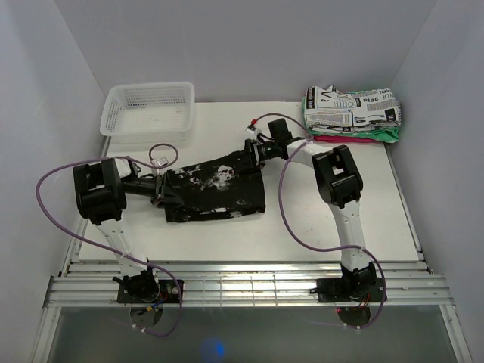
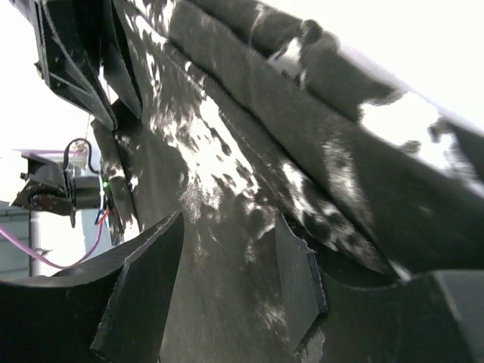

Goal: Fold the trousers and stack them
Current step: Fold the trousers, then neatly place the folded trousers to the corner

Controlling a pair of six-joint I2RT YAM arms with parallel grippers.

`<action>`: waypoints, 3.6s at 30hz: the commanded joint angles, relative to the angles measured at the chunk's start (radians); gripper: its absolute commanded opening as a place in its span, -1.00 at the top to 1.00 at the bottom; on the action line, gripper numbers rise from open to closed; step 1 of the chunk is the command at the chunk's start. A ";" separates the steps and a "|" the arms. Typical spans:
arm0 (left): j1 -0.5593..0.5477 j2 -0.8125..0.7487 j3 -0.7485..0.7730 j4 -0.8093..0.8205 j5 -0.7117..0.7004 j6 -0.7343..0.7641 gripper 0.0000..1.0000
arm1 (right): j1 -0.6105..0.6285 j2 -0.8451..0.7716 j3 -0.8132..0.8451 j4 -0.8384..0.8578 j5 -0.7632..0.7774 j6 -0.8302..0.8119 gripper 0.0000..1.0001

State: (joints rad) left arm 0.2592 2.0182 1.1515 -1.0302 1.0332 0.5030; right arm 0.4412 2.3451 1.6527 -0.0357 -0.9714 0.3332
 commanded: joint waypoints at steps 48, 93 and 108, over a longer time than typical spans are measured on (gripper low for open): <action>-1.045 -0.216 -0.059 0.788 -0.888 0.016 1.00 | -0.369 -0.760 -1.080 0.534 0.141 0.488 -0.80; -1.011 -0.263 0.056 0.906 -0.774 -0.320 0.41 | 0.007 -0.369 -0.930 1.027 0.602 1.055 0.73; -0.707 -0.687 -0.113 0.648 -0.680 -0.314 -0.48 | -0.176 -0.486 -0.401 0.446 0.322 0.039 0.84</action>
State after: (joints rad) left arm -0.4629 1.3468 1.0805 -0.3149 0.3553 0.1802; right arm 0.2943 1.9362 1.1229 0.5583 -0.6395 0.7471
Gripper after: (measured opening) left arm 0.735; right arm 0.220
